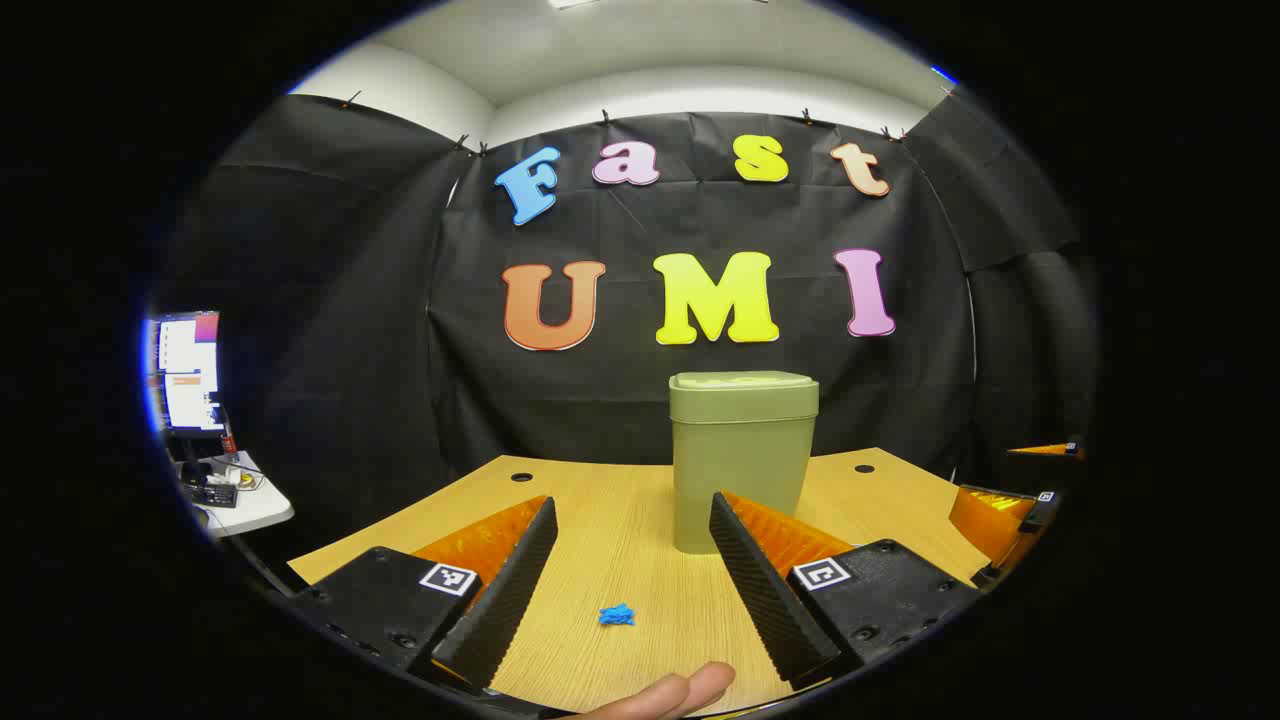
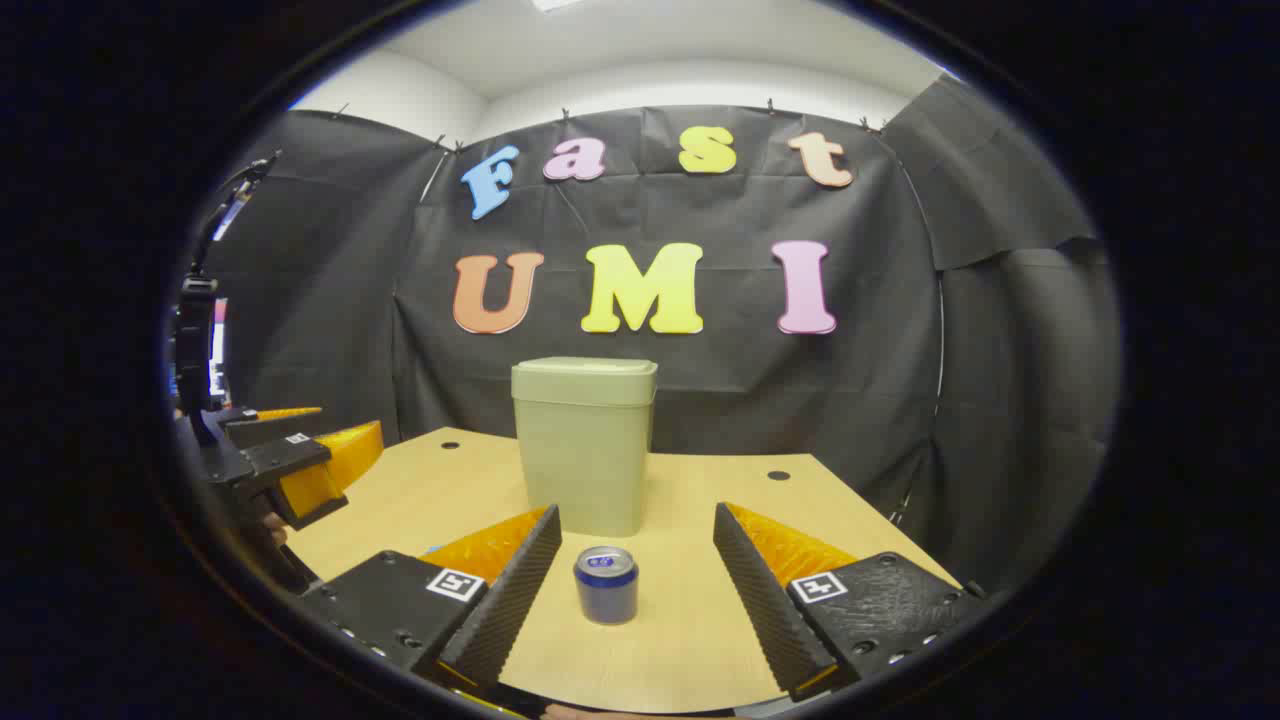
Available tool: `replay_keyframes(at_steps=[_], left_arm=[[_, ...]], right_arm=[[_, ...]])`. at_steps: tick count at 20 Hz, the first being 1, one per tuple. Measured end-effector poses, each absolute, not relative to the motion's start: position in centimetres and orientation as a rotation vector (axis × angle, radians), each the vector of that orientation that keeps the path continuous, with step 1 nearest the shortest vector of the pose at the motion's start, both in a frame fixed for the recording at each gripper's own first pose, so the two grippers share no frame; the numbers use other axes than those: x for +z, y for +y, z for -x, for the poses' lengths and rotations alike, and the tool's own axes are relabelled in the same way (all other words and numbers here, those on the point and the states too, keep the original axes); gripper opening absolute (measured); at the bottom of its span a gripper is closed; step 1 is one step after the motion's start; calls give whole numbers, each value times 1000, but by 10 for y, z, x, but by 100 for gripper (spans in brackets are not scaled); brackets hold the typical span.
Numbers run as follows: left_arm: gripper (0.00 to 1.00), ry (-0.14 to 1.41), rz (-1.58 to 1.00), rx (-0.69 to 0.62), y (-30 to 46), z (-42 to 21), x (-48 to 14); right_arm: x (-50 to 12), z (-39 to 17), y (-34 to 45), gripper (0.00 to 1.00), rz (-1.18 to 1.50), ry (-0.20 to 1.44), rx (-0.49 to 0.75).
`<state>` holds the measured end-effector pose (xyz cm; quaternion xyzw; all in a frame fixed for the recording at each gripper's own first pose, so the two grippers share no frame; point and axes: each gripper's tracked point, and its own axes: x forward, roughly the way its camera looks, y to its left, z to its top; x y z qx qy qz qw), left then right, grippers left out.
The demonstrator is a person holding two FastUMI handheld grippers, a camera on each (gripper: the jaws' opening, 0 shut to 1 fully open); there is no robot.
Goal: Press the lid of the desktop garbage bin to open it, pick up the crumpled paper on the desktop and throw it into the bin, then pick up the pop can on the desktop and drop it into the bin, and finally close the garbage bin lid.
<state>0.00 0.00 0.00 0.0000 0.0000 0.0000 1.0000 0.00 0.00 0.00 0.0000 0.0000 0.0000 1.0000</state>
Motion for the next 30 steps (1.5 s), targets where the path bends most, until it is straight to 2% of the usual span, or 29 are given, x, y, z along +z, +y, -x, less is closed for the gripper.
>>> replay_keyframes(at_steps=[1,6,7,11,12,14,15,17,18,25,27,30], left_arm=[[99,-2,0,-3,-1,-1,0],[99,-1,0,-17,-6,0,-2],[99,-1,-1,-19,-6,0,-2],[99,6,-1,-25,-8,-1,-6],[99,7,-2,-28,-10,-2,-5],[99,9,-4,-28,-10,-2,-7],[99,10,-5,-29,-11,-2,-7],[99,15,-7,-33,-12,-2,-10],[99,16,-7,-36,-14,-2,-10],[99,23,-8,-37,-14,-2,-12],[99,25,-9,-36,-15,-4,-13],[99,40,-3,-31,-13,-5,-17]], right_arm=[[-1,0,-1,95,1,0,-1],[-4,1,-5,98,-11,1,-1],[-2,2,-6,95,-8,-2,-8],[-3,2,-13,98,-17,-11,-23],[-3,1,-13,95,-19,-12,-22],[-3,2,-17,98,-14,-14,-35],[-3,3,-19,95,-11,-16,-40],[-2,3,-20,98,-12,-20,-46],[-2,4,-20,95,-19,-23,-46],[0,2,-19,95,-27,-26,-52],[1,1,-13,90,-19,-26,-34],[1,2,-6,67,1,-29,-19]])
